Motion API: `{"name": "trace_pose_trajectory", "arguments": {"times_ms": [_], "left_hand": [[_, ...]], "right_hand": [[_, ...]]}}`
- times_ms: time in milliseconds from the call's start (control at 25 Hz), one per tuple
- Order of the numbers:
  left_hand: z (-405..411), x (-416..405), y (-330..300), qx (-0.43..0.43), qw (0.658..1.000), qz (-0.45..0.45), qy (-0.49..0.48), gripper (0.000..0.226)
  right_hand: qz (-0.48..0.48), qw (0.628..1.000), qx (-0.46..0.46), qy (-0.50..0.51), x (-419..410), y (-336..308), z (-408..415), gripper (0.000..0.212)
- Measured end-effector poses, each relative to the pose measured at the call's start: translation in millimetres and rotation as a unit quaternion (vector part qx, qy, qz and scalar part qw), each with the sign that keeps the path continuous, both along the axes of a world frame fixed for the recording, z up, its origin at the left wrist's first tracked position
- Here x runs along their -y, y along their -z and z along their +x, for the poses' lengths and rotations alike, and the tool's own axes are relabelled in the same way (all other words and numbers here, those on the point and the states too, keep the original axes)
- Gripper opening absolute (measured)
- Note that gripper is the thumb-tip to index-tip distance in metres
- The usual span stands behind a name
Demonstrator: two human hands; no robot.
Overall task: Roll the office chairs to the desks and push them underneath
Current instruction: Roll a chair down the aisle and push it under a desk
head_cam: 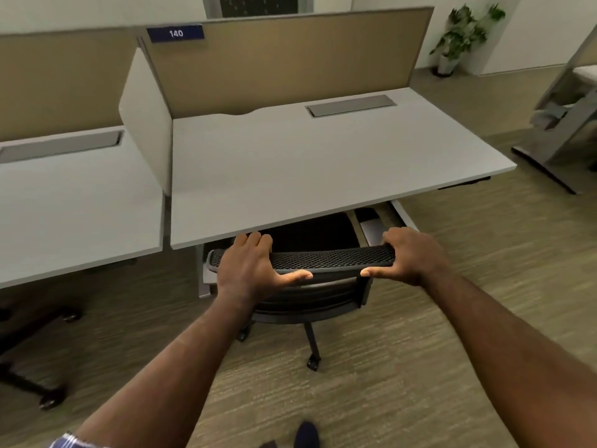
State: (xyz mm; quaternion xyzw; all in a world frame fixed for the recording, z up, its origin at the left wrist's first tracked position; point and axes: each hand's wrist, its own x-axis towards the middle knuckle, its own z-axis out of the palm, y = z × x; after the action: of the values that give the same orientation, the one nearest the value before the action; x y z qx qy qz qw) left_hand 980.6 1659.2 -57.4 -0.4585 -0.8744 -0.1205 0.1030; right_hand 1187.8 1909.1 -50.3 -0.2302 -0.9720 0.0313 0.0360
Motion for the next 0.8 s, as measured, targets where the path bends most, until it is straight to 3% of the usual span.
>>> {"name": "trace_pose_trajectory", "arguments": {"times_ms": [360, 800], "left_hand": [[-8.3, -66.7, 0.7, 0.003, 1.000, 0.008, -0.010, 0.090], [2.8, -179.1, -1.8, 0.014, 0.998, -0.040, -0.050, 0.090]], "right_hand": [[0.004, 1.000, -0.006, -0.015, -74.4, 2.5, -15.7, 0.085], [-0.009, 0.999, 0.007, -0.041, -199.7, 4.3, -25.6, 0.096]]}}
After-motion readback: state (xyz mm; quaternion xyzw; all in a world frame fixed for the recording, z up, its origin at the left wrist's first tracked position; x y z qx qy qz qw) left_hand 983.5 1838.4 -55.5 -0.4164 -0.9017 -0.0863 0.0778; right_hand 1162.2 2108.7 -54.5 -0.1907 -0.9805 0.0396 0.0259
